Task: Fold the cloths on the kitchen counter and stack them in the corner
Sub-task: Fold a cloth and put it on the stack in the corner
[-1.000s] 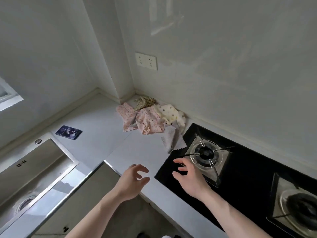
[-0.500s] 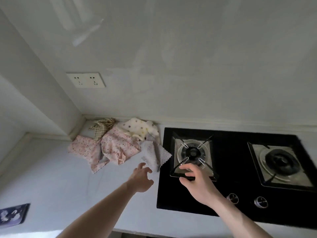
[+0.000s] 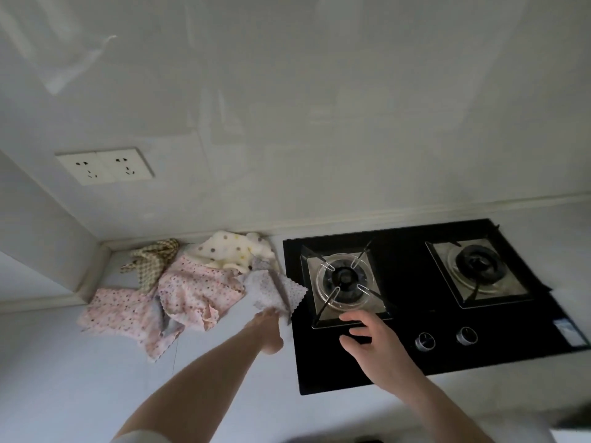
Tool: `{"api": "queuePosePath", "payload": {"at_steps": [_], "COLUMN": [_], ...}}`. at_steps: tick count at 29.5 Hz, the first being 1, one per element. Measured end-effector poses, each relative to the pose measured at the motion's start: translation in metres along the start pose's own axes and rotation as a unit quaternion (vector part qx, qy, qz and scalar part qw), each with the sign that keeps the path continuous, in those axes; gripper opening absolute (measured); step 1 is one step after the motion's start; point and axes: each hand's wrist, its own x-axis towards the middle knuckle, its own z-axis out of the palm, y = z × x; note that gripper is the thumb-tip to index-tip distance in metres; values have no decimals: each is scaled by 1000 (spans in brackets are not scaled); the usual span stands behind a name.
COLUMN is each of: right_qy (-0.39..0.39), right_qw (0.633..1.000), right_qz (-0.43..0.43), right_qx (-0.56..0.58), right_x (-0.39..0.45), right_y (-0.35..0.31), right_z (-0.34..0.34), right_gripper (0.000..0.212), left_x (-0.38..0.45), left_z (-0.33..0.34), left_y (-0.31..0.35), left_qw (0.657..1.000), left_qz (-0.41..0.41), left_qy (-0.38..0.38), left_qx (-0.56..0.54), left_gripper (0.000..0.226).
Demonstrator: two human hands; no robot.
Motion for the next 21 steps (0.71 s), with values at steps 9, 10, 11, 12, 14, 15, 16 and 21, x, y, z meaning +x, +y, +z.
{"api": "queuePosePath", "payload": {"at_steps": [9,10,11,12,14,15,16,21], "right_qy": [1,-6,-15,-24,-34,-35,-35,-23], "right_qw": [999,999,998,998,998,998,998,998], "right_qz": [46,49,51,52,49,46,44,46], "right_qx": [-10,-14,-18,-23,-29,-29,-28,-32], "right_x": [-15,-17,-18,-19,-19,-18,-17,-23], "right_y": [-1,-2,-4,-5,-9,-12,-14,-18], "right_z": [18,21,24,27,30,31,31,27], "right_gripper": [30,29,29,30,31,31,31,31], "left_x": [-19,-21,-22,-22,-19,-17,-14,1], "left_z": [25,26,24,21,12,6,2,2], "left_y": [-38,-45,-52,-56,-59,-58,-56,-44], "left_qw": [999,999,999,999,999,999,998,998], "left_qz": [27,24,22,22,22,26,30,44], "left_qy": [16,17,21,27,40,48,52,41], "left_qx": [-22,-26,-28,-25,-8,3,15,17], "left_gripper": [65,65,65,65,66,65,65,70]}}
